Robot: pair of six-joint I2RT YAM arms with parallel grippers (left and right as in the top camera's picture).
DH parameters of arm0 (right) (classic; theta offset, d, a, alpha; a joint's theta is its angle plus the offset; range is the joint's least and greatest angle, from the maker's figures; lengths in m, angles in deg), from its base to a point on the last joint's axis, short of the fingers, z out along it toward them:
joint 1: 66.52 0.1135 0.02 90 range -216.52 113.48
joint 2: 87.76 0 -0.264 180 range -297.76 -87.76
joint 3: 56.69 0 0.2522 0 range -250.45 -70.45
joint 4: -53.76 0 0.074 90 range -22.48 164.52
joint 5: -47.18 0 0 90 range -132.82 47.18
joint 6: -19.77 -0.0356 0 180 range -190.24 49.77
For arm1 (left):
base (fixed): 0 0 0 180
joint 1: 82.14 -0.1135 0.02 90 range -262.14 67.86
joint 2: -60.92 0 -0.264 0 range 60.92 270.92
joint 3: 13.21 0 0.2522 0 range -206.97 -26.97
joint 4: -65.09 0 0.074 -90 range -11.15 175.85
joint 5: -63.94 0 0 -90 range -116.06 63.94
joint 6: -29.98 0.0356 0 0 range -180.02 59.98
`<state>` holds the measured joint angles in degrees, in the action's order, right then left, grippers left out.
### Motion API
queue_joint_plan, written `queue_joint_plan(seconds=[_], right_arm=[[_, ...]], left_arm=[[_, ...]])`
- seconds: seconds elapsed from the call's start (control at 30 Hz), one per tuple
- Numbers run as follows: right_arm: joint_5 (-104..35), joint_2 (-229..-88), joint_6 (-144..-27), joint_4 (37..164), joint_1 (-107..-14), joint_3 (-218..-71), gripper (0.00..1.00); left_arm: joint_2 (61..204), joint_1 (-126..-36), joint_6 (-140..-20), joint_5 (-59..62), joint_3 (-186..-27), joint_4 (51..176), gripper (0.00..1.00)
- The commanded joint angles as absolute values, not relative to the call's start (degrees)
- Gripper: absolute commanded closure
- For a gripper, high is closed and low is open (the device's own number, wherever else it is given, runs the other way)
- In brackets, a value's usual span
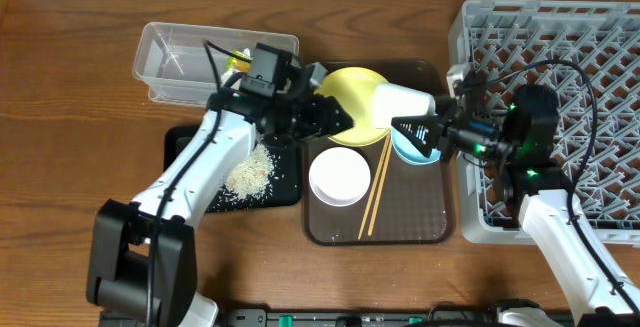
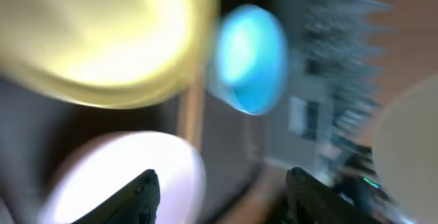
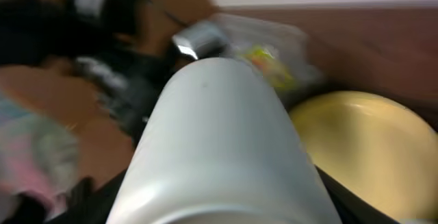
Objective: Sort waste into correct bins and load items into the dishwasher rack
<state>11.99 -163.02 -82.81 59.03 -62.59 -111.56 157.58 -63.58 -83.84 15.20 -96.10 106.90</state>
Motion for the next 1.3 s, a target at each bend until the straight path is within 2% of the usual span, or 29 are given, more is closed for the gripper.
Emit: queue_joint_plan(seconds=[0.0,0.1,0.23,0.4,0.5,0.57,0.7,0.97,1.13,1.2,1.27], right_arm=[[-1.13,-162.17,-76.91,62.86,-63.12,-112.58,0.55],[-6.57,-159.61,-76.78,68.93,-64.32,-114.11,0.59],[-19.59,-154.35,-74.14,84.69,-67.36,-119.93,0.59],[-39.62,-151.7,-73.76,104.82,-71.6,-129.3,0.56],[-48.31,-152.05,-73.83,111.77,-74.64,-131.84,0.55],[-51.92,-152.36,-74.49,113.76,-76.78,-131.73,0.51],[-54.17,-153.93,-77.15,115.86,-81.28,-131.36,0.51],[-54.0,-159.39,-78.18,118.09,-85.35,-128.41,0.53],[-54.61,-163.9,-79.32,117.41,-86.02,-126.68,0.58],[-54.59,-165.76,-80.69,117.48,-86.07,-126.53,0.55],[-54.37,-167.44,-80.93,117.41,-86.07,-126.53,0.46]], left_arm=[[152.58,-66.44,-78.83,2.21,-95.94,108.59,0.35],[148.25,-69.37,-77.74,-3.27,-95.94,111.75,0.35],[142.61,-74.11,-77.61,-8.78,-95.94,117.09,0.31],[138.66,-79.29,-77.61,-9.22,-95.94,121.79,0.3],[138.39,-80.41,-77.61,-9.19,-95.92,122.88,0.3],[138.39,-80.41,-77.61,-9.19,-95.92,122.95,0.3],[138.39,-80.41,-77.61,-9.19,-95.92,122.92,0.3],[138.39,-80.41,-77.61,-9.22,-95.92,122.9,0.3],[138.39,-80.41,-77.63,-9.19,-95.92,122.97,0.25],[138.39,-80.41,-77.63,-9.19,-95.92,122.97,0.25],[138.39,-80.41,-77.63,-9.19,-95.92,122.97,0.25]])
